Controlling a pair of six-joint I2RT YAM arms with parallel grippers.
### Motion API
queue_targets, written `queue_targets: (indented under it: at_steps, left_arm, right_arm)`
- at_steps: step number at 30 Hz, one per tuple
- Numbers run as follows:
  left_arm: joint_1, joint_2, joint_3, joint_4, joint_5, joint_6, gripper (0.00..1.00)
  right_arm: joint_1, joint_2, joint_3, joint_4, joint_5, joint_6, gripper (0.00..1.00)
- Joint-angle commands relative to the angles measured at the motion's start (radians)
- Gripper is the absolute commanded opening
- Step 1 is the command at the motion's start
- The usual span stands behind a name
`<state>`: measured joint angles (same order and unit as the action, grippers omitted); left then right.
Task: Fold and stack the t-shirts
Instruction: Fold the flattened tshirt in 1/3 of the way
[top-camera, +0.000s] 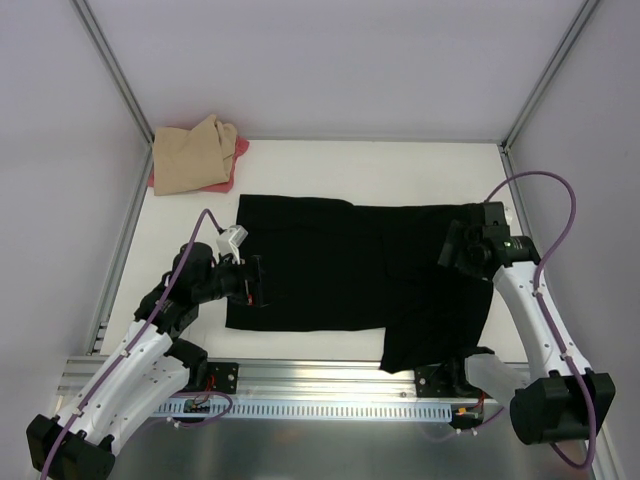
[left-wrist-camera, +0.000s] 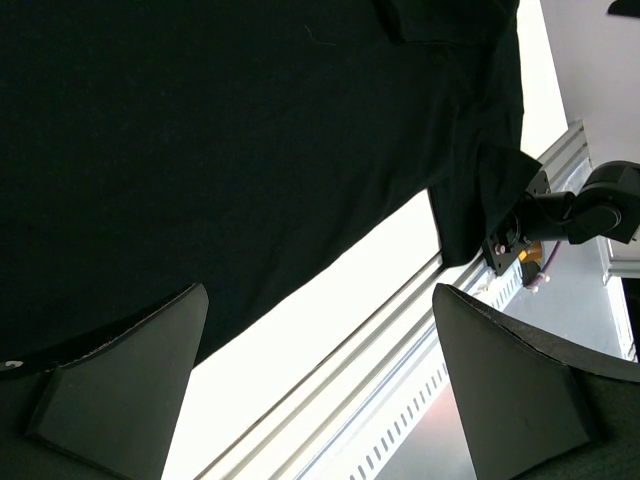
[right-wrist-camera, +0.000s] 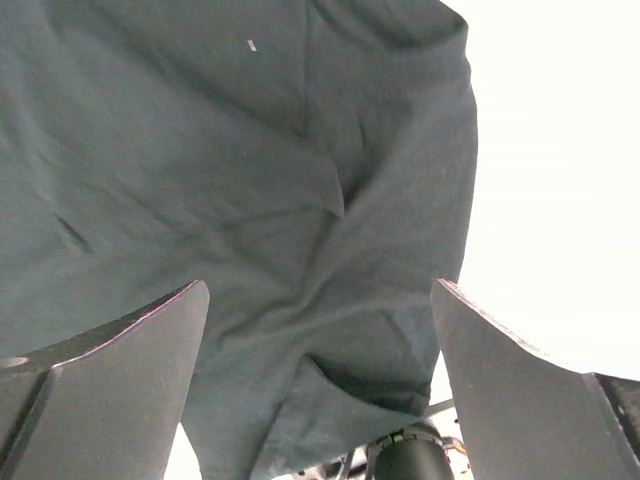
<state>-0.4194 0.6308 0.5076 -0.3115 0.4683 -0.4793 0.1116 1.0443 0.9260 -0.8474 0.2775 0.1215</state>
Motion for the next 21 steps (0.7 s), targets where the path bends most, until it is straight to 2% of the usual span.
queue_targets:
  at_steps: [1,6,11,16,19,21]
  left_arm:
    - [-0.005,0.017,0.006,0.019,0.013,0.008,0.99]
    - [-0.005,0.043,0.037,0.011,0.035,0.01,0.99]
    - [-0.007,0.073,0.089,-0.152,-0.029,0.016,0.99]
    - [-0.007,0.112,0.072,-0.144,-0.066,-0.064,0.99]
    - [-0.005,0.171,0.06,-0.085,-0.092,-0.091,0.99]
    - [-0.007,0.256,0.074,-0.04,-0.097,-0.102,0.99]
  right_arm:
    - [-0.013,0.034,0.06,-0.021,0.011,-0.023,1.0]
    - [-0.012,-0.003,0.022,0.06,-0.196,-0.002,1.0]
    - [-0.01,-0.11,-0.061,0.021,-0.222,-0.013,0.99]
    - [-0.01,-0.155,-0.098,0.014,-0.259,-0.017,1.0]
    - [-0.012,-0.075,-0.108,0.091,-0.325,-0.017,0.99]
    - [-0.01,0.06,-0.081,0.139,-0.38,-0.008,0.99]
